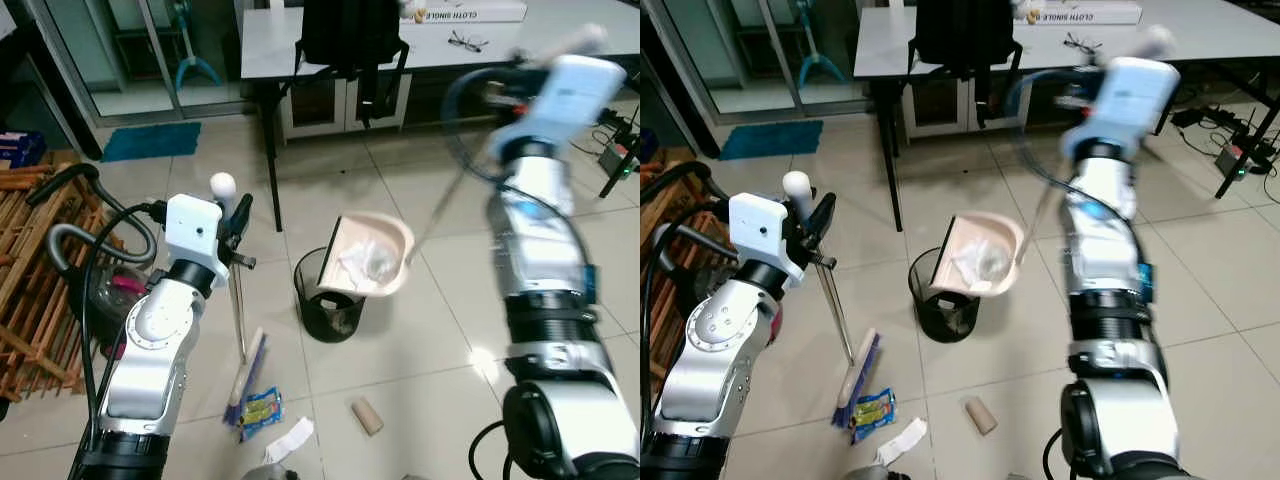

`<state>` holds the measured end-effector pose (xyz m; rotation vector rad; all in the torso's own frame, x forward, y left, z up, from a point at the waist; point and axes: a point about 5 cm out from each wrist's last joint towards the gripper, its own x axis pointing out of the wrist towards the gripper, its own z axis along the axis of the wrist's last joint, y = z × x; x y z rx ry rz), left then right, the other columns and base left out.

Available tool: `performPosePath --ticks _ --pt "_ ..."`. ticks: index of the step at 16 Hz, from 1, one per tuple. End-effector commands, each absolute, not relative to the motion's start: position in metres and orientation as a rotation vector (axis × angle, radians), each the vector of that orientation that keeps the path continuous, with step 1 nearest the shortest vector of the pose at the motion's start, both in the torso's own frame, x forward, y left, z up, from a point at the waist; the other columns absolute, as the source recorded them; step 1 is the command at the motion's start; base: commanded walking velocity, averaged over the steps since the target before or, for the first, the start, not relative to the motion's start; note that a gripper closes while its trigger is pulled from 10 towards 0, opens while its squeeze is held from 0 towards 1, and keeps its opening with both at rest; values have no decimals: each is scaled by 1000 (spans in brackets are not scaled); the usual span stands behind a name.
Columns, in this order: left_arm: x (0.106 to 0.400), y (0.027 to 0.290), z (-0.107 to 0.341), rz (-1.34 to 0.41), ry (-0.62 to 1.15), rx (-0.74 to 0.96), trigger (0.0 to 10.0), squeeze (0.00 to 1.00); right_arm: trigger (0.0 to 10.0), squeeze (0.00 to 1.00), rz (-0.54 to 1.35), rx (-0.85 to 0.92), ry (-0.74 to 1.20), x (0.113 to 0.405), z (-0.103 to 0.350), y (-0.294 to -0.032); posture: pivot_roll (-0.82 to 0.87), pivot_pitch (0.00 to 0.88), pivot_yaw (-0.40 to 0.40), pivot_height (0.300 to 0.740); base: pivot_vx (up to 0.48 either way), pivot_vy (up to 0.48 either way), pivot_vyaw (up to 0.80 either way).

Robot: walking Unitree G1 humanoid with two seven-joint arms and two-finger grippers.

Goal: Sweep floor

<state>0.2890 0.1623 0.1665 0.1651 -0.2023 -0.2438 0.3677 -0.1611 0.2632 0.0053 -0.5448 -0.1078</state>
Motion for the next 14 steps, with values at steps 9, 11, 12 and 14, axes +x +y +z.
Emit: performPosePath --ticks 9,11,12,14 --pt "287 161 179 -251 -255 219 10000 0 10000 0 248 -359 -859 346 253 -76 19 13 36 740 0 0 0" --pt "288 161 180 -252 -258 222 10000 0 10000 0 275 -389 -877 342 244 -68 26 8 32 740 0 0 0" --pt "288 161 180 -252 -259 224 10000 0 10000 0 295 -412 -884 340 238 -63 27 7 32 740 0 0 0" --pt "287 161 180 -254 -259 227 10000 0 10000 0 348 -464 -900 336 230 -54 27 5 31 740 0 0 0"
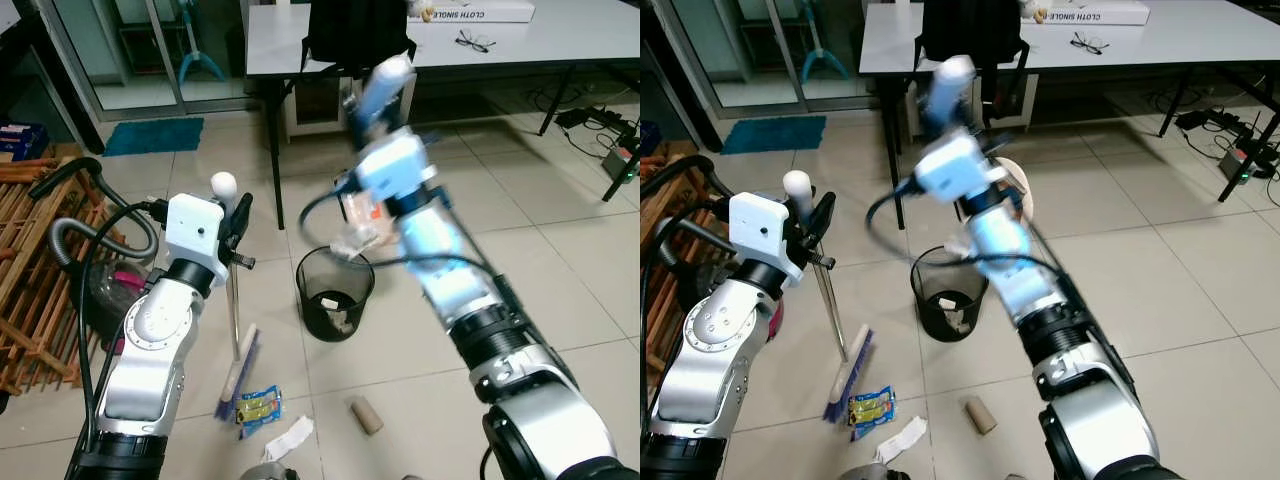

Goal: Sweep floor

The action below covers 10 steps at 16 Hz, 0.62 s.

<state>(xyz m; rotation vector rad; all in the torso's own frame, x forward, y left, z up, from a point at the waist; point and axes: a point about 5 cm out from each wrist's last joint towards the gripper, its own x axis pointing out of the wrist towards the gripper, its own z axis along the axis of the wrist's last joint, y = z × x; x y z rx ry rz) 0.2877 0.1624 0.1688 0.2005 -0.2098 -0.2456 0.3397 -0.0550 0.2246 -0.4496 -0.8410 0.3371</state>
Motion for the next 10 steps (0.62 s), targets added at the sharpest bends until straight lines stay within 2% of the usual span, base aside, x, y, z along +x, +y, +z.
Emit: performPosePath --ticks 1,4,7,9,10 --pt "287 161 180 -254 -258 227 10000 0 10000 0 362 -475 -909 335 230 -53 26 2 30 740 0 0 0" --pt "288 160 179 -257 -257 228 10000 0 10000 0 381 -538 -916 335 227 -53 20 4 32 740 0 0 0" --pt "289 160 178 -256 -254 228 10000 0 10000 0 266 -487 -891 343 232 -70 17 8 29 740 0 0 0" --pt "289 161 174 -248 -230 219 10000 0 10000 0 156 -444 -886 347 246 -91 15 11 27 740 0 0 0" --pt "288 162 171 -244 -208 214 10000 0 10000 0 21 -443 -858 350 258 -118 9 14 27 740 0 0 0"
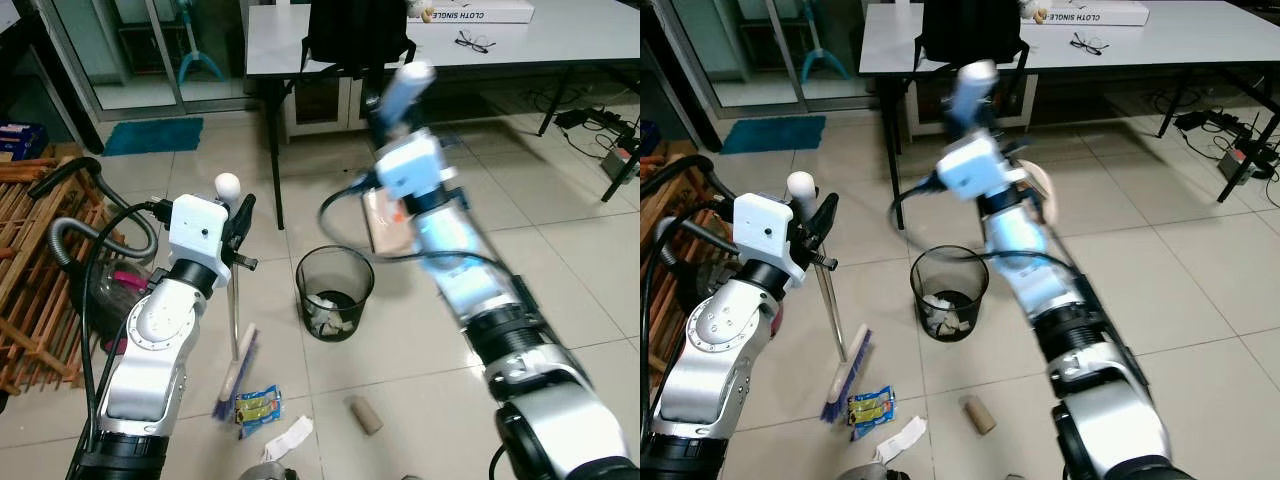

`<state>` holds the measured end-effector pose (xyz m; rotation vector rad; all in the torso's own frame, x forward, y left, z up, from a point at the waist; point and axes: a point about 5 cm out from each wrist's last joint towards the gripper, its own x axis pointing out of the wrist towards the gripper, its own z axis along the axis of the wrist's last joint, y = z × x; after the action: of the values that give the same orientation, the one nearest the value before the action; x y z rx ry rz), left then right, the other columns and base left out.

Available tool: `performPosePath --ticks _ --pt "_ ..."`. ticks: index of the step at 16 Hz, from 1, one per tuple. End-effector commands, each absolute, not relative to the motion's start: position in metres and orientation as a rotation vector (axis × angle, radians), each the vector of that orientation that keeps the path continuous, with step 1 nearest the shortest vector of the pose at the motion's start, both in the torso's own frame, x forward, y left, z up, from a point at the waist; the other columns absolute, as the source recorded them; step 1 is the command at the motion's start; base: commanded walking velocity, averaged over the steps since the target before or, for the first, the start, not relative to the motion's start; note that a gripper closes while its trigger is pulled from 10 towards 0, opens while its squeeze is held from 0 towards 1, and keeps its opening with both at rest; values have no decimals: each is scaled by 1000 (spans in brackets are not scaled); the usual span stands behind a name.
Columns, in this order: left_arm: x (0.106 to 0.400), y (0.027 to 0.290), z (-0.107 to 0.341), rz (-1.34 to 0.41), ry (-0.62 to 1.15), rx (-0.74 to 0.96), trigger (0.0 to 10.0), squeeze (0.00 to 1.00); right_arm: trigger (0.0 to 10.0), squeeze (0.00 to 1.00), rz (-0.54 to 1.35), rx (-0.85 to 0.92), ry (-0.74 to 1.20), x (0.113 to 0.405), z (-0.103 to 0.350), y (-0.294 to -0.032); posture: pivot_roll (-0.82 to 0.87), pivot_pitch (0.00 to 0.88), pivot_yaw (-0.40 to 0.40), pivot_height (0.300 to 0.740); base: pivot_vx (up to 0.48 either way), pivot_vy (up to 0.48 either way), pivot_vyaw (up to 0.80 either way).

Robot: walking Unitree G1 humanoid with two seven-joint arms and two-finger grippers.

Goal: Sweep floor

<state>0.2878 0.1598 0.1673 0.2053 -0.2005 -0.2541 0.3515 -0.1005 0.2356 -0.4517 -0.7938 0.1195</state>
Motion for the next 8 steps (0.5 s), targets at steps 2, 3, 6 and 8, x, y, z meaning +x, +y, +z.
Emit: performPosePath --ticks 2,3,6,8 --pt "286 161 168 -251 -196 211 10000 0 10000 0 -106 -483 -785 351 260 -152 -7 24 31 740 0 0 0" --pt "286 161 167 -253 -193 211 10000 0 10000 0 -130 -499 -760 350 257 -160 -7 24 31 740 0 0 0" --pt "284 157 161 -275 -172 222 10000 0 10000 0 -221 -501 -582 338 223 -198 -21 38 35 740 0 0 0" --pt "281 157 159 -286 -161 248 10000 0 10000 0 -279 -357 -382 326 189 -212 -16 48 31 740 0 0 0"
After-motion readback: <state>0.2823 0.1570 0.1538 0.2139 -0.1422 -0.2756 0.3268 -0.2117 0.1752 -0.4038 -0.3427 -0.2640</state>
